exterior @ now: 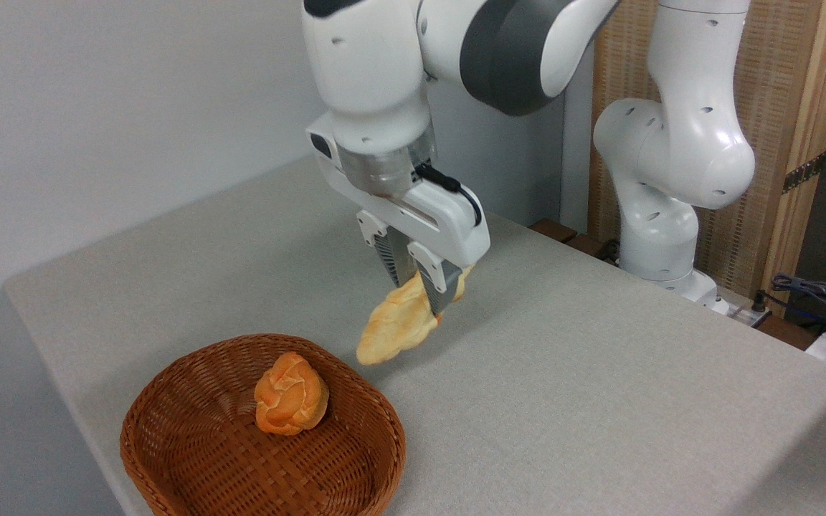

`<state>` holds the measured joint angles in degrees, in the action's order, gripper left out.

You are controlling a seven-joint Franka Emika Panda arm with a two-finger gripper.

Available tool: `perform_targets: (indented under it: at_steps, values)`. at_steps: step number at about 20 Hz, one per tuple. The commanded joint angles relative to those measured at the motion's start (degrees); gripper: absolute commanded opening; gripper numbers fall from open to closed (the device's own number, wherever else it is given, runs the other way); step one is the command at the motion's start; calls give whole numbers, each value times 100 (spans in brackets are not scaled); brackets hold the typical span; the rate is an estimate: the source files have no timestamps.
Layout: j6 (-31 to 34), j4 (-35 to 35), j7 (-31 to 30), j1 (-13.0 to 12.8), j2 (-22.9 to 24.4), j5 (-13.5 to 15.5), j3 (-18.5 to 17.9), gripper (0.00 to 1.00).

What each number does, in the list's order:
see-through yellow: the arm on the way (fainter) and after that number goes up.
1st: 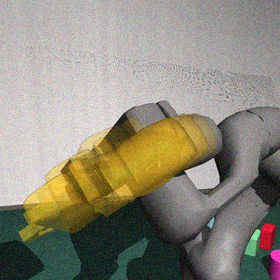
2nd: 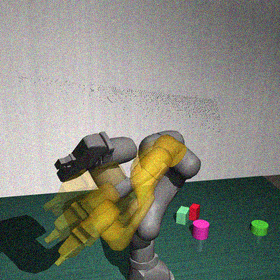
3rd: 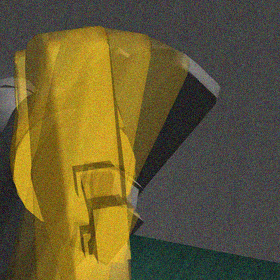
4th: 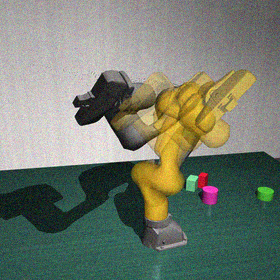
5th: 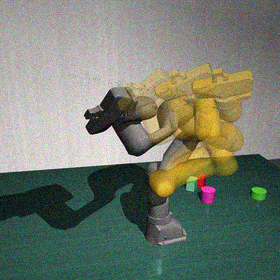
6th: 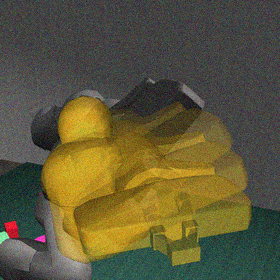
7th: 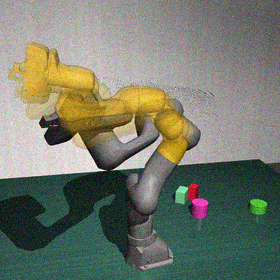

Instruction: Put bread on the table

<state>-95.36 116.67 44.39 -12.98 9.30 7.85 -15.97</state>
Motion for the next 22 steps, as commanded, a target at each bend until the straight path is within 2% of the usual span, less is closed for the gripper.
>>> perform_targets:
  at_steps: [1, 8, 20, 22]
  values:
    - [-53, 163, 97, -38, 73, 85, -12, 100]
    - [-211, 128, 105, -47, -112, 76, 23, 100]
    - [-334, 84, 105, -47, -104, 76, 41, 100]
    - [-526, -73, 114, -47, -95, 32, 102, 100]
